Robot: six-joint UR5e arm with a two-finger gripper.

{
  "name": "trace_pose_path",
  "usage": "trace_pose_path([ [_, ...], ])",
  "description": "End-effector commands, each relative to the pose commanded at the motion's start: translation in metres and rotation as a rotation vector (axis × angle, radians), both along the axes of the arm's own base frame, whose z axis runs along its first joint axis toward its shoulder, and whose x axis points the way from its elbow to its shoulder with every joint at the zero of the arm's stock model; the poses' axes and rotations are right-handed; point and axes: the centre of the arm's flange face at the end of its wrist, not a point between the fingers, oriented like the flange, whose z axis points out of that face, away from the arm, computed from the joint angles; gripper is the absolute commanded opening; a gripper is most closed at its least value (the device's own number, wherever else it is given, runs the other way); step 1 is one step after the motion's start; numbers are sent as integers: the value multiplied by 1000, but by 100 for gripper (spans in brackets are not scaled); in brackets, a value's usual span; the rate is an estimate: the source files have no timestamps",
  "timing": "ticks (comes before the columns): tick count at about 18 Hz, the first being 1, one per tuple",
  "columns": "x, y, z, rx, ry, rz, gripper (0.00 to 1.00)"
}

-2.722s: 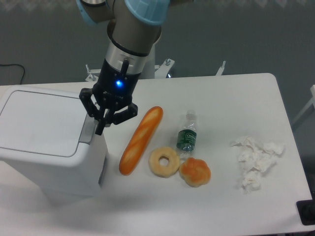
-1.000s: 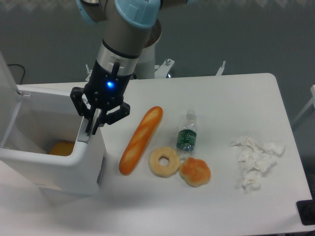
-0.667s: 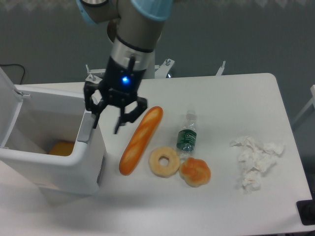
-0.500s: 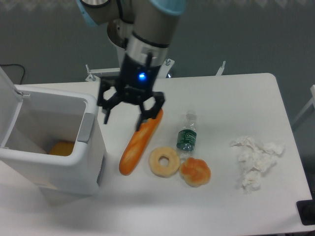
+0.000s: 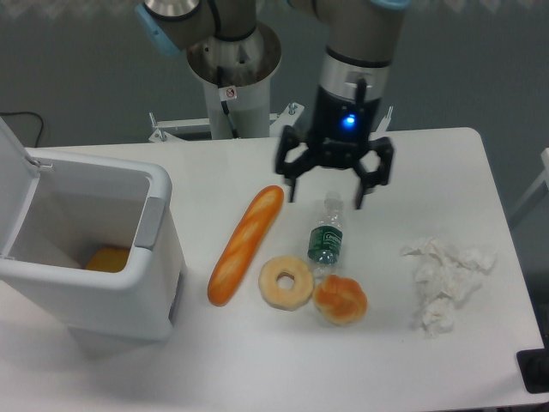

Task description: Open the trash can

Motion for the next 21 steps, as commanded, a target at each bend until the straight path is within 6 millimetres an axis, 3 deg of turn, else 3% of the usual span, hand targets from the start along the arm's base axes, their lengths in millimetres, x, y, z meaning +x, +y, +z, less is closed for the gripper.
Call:
trace_pose_path([
  [2, -29, -14, -30, -37, -20, -69, 100],
  [4, -50, -29, -46, -98, -3, -166, 100],
  [8, -89, -60, -70, -185, 13, -298, 100],
  [13, -143, -81, -96, -221, 25, -491, 100],
  [16, -155, -89, -111, -311, 14, -560, 100],
  [21, -161, -87, -122, -315, 15, -562, 100],
])
